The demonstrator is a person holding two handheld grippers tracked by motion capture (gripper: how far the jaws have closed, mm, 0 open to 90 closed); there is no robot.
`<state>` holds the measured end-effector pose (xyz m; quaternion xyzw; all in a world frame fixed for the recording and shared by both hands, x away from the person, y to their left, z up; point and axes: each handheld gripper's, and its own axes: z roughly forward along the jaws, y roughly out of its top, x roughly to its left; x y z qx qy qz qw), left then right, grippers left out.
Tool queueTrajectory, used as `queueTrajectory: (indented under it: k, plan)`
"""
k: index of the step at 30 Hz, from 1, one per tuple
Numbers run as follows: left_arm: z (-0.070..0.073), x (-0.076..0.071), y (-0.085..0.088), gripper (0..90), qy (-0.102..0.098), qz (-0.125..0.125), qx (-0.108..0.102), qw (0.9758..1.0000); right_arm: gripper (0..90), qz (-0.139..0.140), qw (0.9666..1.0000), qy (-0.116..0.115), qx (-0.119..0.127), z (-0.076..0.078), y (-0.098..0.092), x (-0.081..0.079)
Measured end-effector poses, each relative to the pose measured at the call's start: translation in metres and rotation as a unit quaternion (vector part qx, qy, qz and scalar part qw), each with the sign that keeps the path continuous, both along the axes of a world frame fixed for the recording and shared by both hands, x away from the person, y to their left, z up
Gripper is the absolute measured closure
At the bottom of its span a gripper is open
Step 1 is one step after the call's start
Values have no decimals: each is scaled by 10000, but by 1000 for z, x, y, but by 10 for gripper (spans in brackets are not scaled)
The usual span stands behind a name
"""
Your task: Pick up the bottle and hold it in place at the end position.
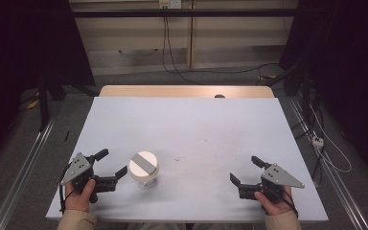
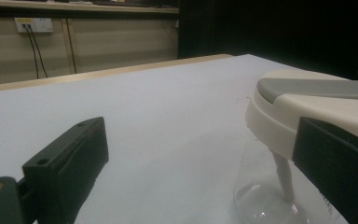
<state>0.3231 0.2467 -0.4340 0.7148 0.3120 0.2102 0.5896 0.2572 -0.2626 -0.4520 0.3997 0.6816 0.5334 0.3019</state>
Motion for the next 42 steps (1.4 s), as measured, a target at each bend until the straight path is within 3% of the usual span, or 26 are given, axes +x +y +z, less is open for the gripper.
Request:
queueTrajectory:
  k: [12, 19, 21, 29, 34, 42]
  plan:
    - [-1, -1, -4, 33, 145, -182, 21, 9997, 21, 11, 10000, -16, -13, 0, 1, 1]
    - [-1, -3, 2, 32, 210, -77, 114, 9997, 21, 37, 10000, -12, -11, 0, 2, 2]
    - [-1, -4, 2, 36, 258, -164, 85, 9995, 21, 38, 10000, -23, -14, 1, 3, 3]
    - [-6, -10, -5, 37, 466, -574, 431, 9963, 22, 96, 10000, -20, -8, 1, 6, 6]
    - [-9, -13, -14, 37, 619, -695, 383, 9949, 22, 141, 9999, -17, -2, 1, 8, 8]
    - [-12, -13, -28, 37, 664, -919, 560, 9920, 22, 154, 9999, -23, -16, 0, 9, 8]
